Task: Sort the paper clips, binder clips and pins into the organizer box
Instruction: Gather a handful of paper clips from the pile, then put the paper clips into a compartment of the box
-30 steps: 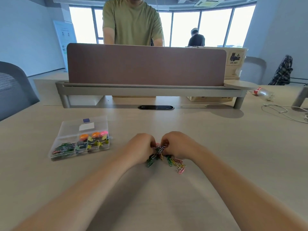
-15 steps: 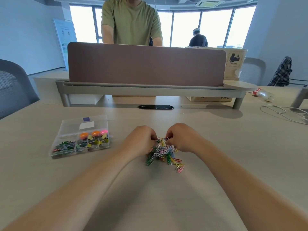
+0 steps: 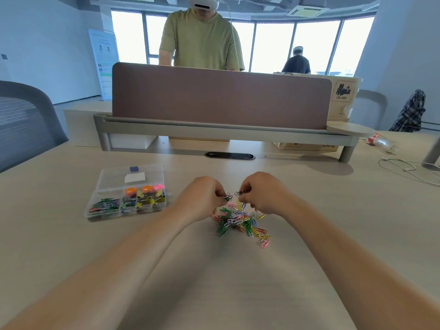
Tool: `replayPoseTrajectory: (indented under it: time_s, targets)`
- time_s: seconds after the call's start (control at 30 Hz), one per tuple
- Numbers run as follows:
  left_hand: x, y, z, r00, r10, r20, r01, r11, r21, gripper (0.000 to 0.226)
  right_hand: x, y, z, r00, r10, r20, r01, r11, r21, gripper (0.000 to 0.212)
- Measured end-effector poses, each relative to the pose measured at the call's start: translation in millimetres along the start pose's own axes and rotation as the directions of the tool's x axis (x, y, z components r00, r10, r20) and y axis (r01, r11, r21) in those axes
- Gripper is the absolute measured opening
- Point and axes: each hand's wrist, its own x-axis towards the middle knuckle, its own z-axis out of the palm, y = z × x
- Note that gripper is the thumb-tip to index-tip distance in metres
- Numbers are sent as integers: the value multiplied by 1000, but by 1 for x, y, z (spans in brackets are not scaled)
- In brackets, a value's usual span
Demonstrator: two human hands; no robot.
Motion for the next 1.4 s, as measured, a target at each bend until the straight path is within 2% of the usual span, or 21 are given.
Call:
replayPoseTrajectory:
  time_s: [0.17,0.33,0.77,1.07,1.4]
  targets:
    - [-9,-13,-17,999,-37,-30,36,999,-36,12,5,-23,-4,999,-50,-1,50,999,-3,16]
    - [-24,-33,-45,993,-69,-96,69,998,1,9,20,-60,-1,994,-112,5,112,994,19,13]
    - [-61,-129,-122,935,-278,-220,306,947,100,10,75,-186,39,952,-300,54,296,953,68,17]
    - [-71,-183,-152,914,-341,-220,373,919,129,9,109,-243,74,932,-350,92,339,933,122,16]
    - [-62,-211,-146,919,-359,-165,381,914,137,14,127,-258,103,925,-359,126,348,932,101,16]
